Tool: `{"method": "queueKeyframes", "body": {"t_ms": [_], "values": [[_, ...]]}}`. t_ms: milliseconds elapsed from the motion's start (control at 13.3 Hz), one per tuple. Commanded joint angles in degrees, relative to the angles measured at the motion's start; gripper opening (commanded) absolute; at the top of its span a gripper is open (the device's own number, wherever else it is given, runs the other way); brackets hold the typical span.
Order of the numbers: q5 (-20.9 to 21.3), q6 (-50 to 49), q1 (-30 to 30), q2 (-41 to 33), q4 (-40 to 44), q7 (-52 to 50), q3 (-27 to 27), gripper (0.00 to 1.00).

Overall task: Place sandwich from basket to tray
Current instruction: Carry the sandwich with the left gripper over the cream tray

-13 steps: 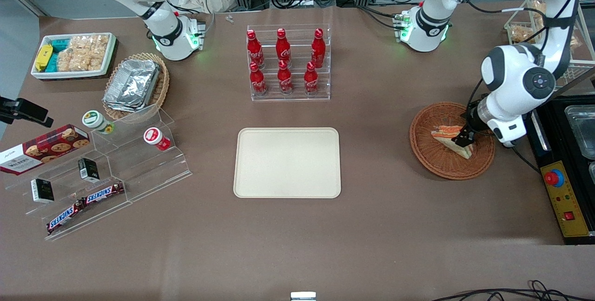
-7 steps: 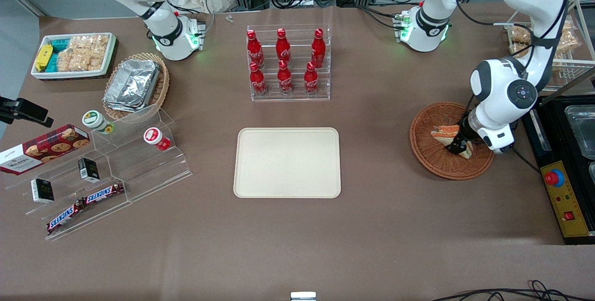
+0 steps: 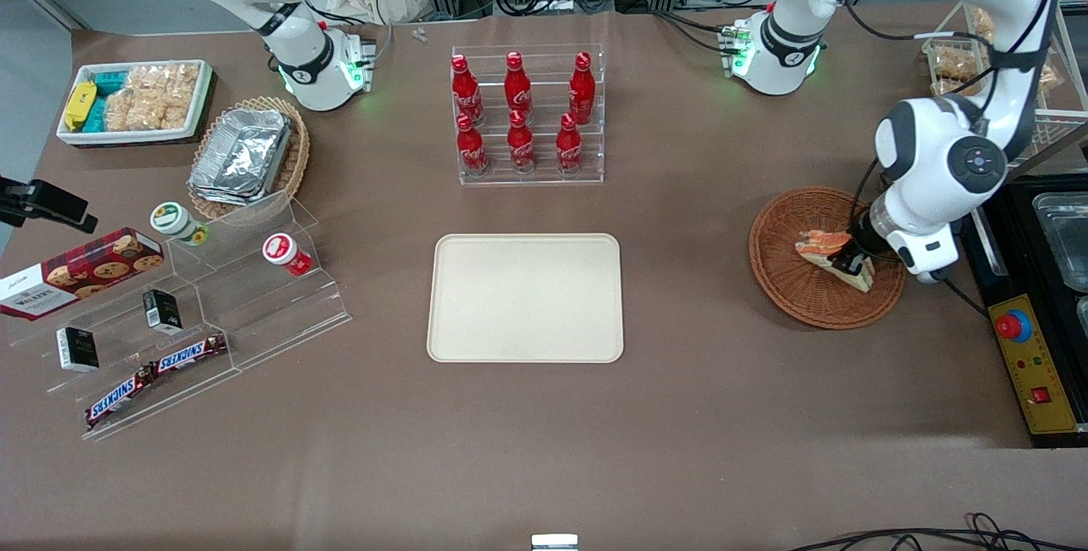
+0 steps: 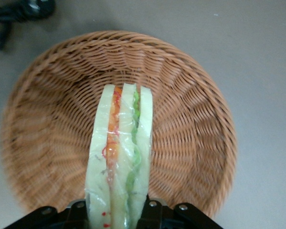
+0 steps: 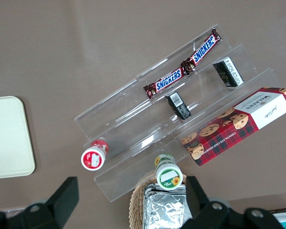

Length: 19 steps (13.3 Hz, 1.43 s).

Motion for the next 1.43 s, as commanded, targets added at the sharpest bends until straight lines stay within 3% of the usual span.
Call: {"method": "queueKeyframes", "body": {"t_ms": [0, 225, 375, 525, 750, 975, 1050, 1125, 1350], "values": [[1.0, -19.9, -1.1, -0.4, 17.1, 0.0, -6.0, 0.00], [2.3, -30.6, -2.8, 8.1, 38.1, 0.0, -17.1, 0.00], [9.9, -30.2, -8.6, 16.7, 45.7, 0.4, -21.9, 0.00], [17.2, -25.5, -16.5, 25.6, 49.2, 0.2, -22.3, 0.00], [18.4, -8.6, -20.3, 35.6, 49.2, 0.7, -22.3, 0.00], [18.5, -1.0, -22.9, 41.5, 49.3, 4.5, -22.3, 0.00], [18.5, -0.9, -23.2, 42.0, 49.2, 5.5, -22.3, 0.07], [18.7, -0.9, -23.3, 41.9, 49.1, 6.5, -22.2, 0.99], [18.7, -5.7, -23.0, 36.9, 48.9, 5.9, -22.2, 1.00]]}}
